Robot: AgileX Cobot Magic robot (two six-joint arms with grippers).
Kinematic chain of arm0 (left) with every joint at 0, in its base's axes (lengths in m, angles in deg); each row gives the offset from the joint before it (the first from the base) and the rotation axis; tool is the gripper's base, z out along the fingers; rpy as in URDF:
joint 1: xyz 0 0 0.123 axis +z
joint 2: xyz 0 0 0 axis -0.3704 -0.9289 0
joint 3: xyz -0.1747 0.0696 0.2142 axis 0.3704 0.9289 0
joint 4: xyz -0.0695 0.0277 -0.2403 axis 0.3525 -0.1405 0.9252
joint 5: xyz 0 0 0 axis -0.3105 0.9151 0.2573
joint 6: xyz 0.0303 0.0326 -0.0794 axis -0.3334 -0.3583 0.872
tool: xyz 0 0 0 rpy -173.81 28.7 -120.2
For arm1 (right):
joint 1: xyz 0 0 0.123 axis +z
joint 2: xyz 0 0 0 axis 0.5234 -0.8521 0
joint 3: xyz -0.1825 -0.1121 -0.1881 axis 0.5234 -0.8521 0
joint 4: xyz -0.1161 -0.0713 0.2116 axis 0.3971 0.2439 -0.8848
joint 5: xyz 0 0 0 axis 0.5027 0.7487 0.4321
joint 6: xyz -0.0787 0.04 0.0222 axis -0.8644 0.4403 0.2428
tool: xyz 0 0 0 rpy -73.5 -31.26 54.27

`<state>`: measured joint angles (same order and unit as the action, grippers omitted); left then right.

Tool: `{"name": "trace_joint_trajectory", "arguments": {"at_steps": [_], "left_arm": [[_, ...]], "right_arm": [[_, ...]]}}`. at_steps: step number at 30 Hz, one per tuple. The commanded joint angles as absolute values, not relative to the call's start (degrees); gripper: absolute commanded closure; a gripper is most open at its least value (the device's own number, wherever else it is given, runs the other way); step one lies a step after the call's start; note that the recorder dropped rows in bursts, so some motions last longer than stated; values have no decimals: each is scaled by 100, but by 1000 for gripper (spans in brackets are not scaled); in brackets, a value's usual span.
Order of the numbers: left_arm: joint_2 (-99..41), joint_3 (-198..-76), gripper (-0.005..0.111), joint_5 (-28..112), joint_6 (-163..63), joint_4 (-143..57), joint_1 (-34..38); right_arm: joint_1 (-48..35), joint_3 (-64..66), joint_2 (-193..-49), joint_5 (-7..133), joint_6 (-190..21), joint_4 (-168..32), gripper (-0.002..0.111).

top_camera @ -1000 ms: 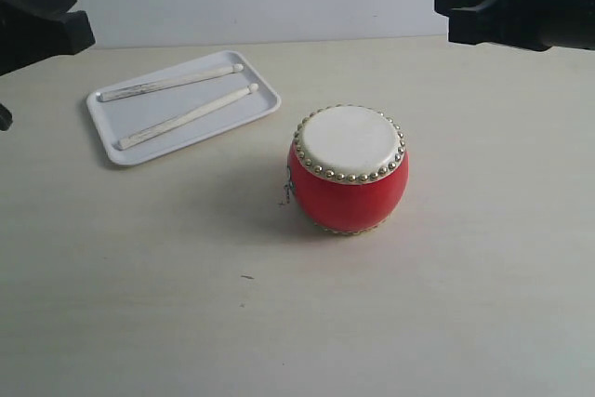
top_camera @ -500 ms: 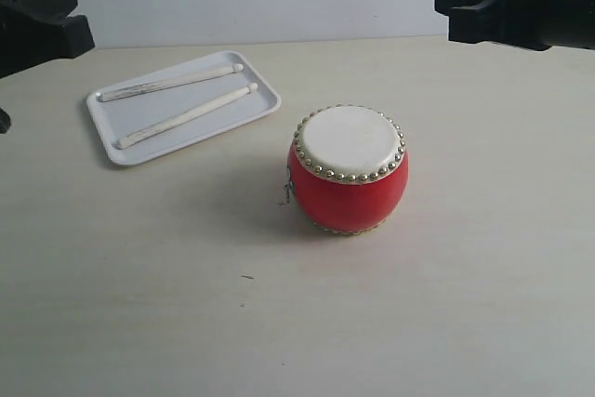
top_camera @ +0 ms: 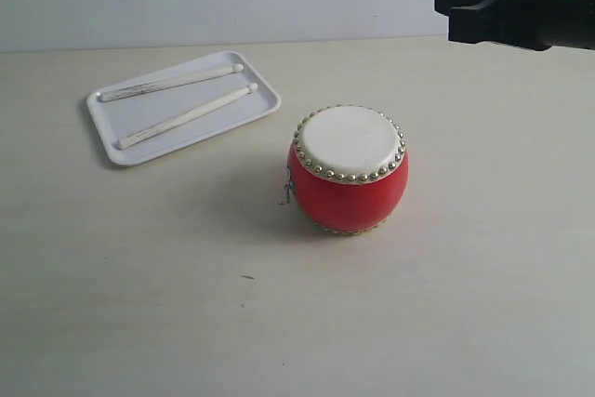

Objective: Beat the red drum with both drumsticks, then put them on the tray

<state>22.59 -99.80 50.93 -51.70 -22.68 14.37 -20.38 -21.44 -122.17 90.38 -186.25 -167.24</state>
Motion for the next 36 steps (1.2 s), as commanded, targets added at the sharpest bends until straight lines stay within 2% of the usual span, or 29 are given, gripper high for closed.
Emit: {"name": "trace_joint_trajectory", "arguments": {"at_steps": [1,13,21,32,36], "left_arm": [[2534,-9878,107,5167,-5128,-2074,1495],[2288,-9878,107,5404,-4742,-2305,1506],[2262,-9816,107,5417,-1849,-4794,1506],[2292,-9565,107,5430,-1886,-4877,1555],[2839,-9416,107,5677,-1940,-4953,1679]], "right_arm": [[-2057,-2176,-12193,9040,-18637,-16781,108],[-2057,-2176,-12193,9050,-18637,-16781,108],[-2057,-2176,-12193,9050,-18637,-16781,108],[-2057,-2176,-12193,9050,-18637,-16781,108],[-2057,-2176,-12193,9050,-18637,-16781,108]]}}
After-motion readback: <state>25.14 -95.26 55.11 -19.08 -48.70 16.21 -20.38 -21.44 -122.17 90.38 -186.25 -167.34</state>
